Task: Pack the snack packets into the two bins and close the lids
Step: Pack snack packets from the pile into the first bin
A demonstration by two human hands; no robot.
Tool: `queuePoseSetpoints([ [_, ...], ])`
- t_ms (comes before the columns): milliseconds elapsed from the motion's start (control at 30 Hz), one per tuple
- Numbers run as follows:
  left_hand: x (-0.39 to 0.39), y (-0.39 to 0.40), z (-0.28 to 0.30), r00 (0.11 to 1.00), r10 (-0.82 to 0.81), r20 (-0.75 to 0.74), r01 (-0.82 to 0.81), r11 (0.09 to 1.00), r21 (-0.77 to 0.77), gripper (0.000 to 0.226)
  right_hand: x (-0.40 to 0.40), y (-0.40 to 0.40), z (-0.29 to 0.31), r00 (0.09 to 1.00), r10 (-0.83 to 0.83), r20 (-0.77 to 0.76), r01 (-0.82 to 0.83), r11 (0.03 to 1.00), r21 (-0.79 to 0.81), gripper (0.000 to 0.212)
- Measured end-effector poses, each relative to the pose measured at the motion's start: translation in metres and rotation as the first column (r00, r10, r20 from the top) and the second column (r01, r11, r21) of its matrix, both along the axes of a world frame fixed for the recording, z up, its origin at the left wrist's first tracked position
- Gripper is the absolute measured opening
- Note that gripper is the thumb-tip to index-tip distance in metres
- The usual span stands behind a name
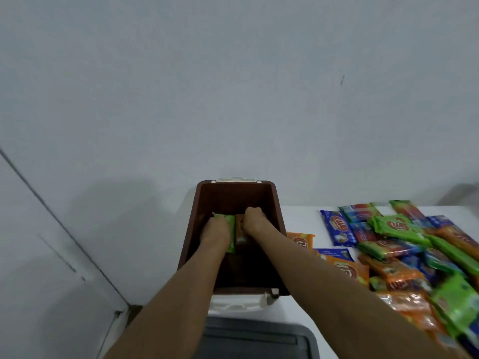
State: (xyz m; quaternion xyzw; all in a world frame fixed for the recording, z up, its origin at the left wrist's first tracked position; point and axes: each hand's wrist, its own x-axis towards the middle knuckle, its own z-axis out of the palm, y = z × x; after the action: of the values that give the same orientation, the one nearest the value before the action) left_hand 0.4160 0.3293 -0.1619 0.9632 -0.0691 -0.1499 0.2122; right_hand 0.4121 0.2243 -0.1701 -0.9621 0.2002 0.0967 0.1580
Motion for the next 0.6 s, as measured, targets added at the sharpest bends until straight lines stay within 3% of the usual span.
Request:
queuePoseSetpoints([
  [100,-0.012,-0.004,0.019,0.978,-0.167,0.129,0.143,0.974,0.178,0.024,-0.004,0.006,0.011,0.996,0.077,0.052,-0.076,0.997,-0.012,0.025],
  [200,-0.016,-0.012,0.043,0.953,-0.216,0.213,0.203,0.976,0.082,0.018,-0.032,-0.001,0.040,0.911,0.184,0.370,-0.171,0.983,-0.066,0.018],
  [267,-0.026,-0.028,0.053,0.926,-0.256,0.276,0.266,0.964,0.000,0.019,-0.063,-0.026,0.055,0.863,0.149,0.483,-0.129,0.989,-0.074,0.019],
  [300,-0.036,-0.039,0.057,0.909,-0.293,0.295,0.313,0.950,-0.022,0.020,-0.081,-0.046,0.057,0.888,0.091,0.451,-0.072,0.996,-0.061,0.021],
  [367,-0.059,-0.064,0.061,0.872,-0.375,0.315,0.402,0.915,-0.023,0.025,-0.119,-0.090,0.056,0.981,-0.004,0.193,0.016,0.998,-0.060,0.027],
  [433,-0.080,-0.094,0.060,0.797,-0.506,0.328,0.494,0.860,0.127,0.034,-0.155,-0.127,0.052,0.990,0.030,-0.141,-0.043,0.995,-0.087,0.041],
  [500,-0.097,-0.123,0.057,0.692,-0.673,0.261,0.570,0.732,0.374,0.040,-0.181,-0.146,0.044,0.929,0.092,-0.360,-0.132,0.987,-0.089,0.071],
  [533,-0.104,-0.134,0.051,0.678,-0.715,0.170,0.583,0.664,0.468,0.045,-0.190,-0.148,0.037,0.912,0.115,-0.393,-0.157,0.985,-0.078,0.078],
  [600,-0.112,-0.149,0.034,0.724,-0.685,-0.078,0.601,0.572,0.558,0.065,-0.200,-0.151,0.017,0.944,0.150,-0.294,-0.181,0.980,-0.084,0.075],
])
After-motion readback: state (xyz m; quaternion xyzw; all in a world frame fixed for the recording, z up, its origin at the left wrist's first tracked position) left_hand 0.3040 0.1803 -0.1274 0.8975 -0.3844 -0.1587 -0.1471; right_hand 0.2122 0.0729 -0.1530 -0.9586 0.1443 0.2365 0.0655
